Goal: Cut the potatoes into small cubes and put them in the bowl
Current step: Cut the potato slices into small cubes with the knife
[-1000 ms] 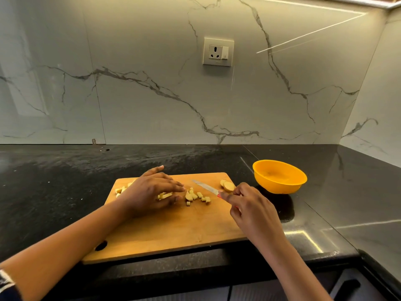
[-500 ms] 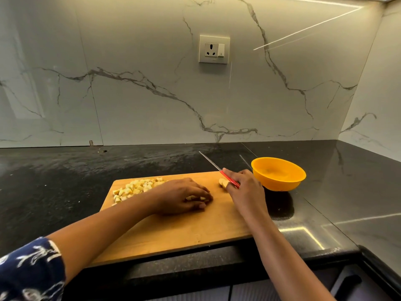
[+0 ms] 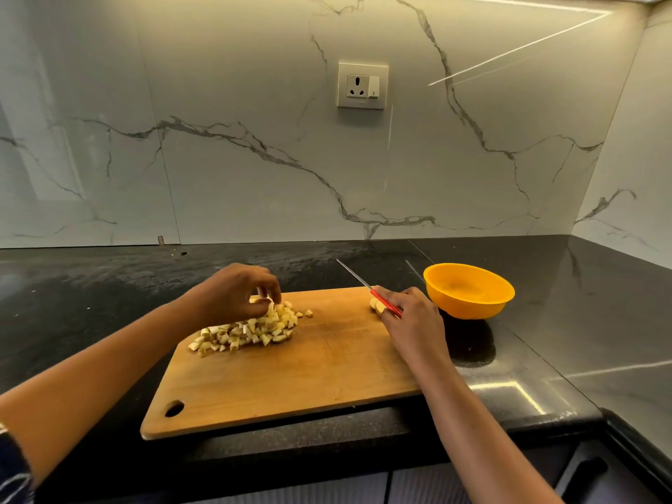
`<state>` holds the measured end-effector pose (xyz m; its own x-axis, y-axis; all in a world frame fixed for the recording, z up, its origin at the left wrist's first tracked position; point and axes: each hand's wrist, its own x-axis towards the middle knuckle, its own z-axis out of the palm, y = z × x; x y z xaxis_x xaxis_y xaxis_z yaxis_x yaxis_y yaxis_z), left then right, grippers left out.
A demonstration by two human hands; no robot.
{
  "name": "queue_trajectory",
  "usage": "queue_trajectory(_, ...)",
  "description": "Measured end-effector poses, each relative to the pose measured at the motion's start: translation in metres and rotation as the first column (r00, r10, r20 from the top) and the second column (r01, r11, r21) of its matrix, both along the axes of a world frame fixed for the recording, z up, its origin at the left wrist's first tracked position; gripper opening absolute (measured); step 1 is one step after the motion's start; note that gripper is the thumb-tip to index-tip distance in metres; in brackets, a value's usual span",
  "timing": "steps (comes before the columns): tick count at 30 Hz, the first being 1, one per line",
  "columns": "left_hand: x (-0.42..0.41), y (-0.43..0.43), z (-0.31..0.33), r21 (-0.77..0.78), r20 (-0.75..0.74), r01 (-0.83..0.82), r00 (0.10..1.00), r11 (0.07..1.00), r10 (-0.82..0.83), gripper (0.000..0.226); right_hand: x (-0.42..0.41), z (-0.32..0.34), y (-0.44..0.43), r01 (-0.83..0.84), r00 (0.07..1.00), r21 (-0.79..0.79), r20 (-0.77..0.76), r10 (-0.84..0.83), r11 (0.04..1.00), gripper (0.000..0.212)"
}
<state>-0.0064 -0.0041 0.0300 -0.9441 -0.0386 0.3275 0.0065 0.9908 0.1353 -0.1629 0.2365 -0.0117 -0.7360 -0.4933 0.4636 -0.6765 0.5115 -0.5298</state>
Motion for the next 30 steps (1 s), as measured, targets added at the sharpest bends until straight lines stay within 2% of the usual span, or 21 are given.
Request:
queue_trajectory(3,0.005,-0.004,0.002,0.109,-0.027,-0.006,1.0,0.994,0.009,0.024,0.001,0.0,0.002,0.003,1.0,-0.002,0.004,-0.003,1.0,0.043)
queue_trajectory(6,0.0,0.002,0.0,0.135,-0.034,0.014,0.999,0.991,-0.009,0.02,0.001,0.001,0.002,0.013,1.0,0.0,0.013,-0.013,1.0,0.043)
queue_trajectory(8,-0.01,0.01,-0.002,0.095,0.003,0.034,0.999,0.995,-0.034,0.022,0.001,0.001,0.002,0.018,1.0,0.003,0.018,-0.018,1.0,0.043)
queue_trajectory(11,-0.029,0.025,-0.005,0.012,0.139,0.065,0.988,0.998,-0.066,0.033,0.0,0.001,0.002,0.025,0.999,0.006,0.021,-0.026,1.0,0.043)
queue_trajectory(14,-0.044,0.027,-0.008,-0.178,0.272,0.051,0.962,0.983,0.0,0.034,0.0,0.0,0.002,0.027,0.999,-0.003,0.028,-0.027,1.0,0.043)
queue_trajectory(16,-0.041,0.023,-0.008,-0.209,0.277,0.019,0.96,0.978,0.041,0.029,0.0,0.0,0.002,0.023,0.999,-0.015,0.032,-0.023,1.0,0.043)
queue_trajectory(21,-0.023,0.013,-0.001,-0.283,0.143,-0.005,0.989,0.959,0.047,0.022,-0.001,0.0,0.002,0.029,0.998,-0.055,0.053,-0.026,0.998,0.043)
queue_trajectory(24,-0.019,0.009,0.003,-0.236,0.076,-0.038,0.995,0.971,0.057,0.018,-0.002,-0.001,0.003,0.033,0.997,-0.088,0.066,-0.027,0.996,0.043)
queue_trajectory(27,-0.021,0.012,0.006,-0.085,0.0,-0.042,0.999,0.995,0.042,0.01,-0.002,-0.001,0.003,0.034,0.997,-0.083,0.076,-0.028,0.996,0.044)
queue_trajectory(30,-0.03,0.021,0.006,0.076,0.004,-0.024,1.0,0.997,0.024,0.027,-0.002,0.0,0.004,0.039,0.995,-0.088,0.092,-0.03,0.995,0.044)
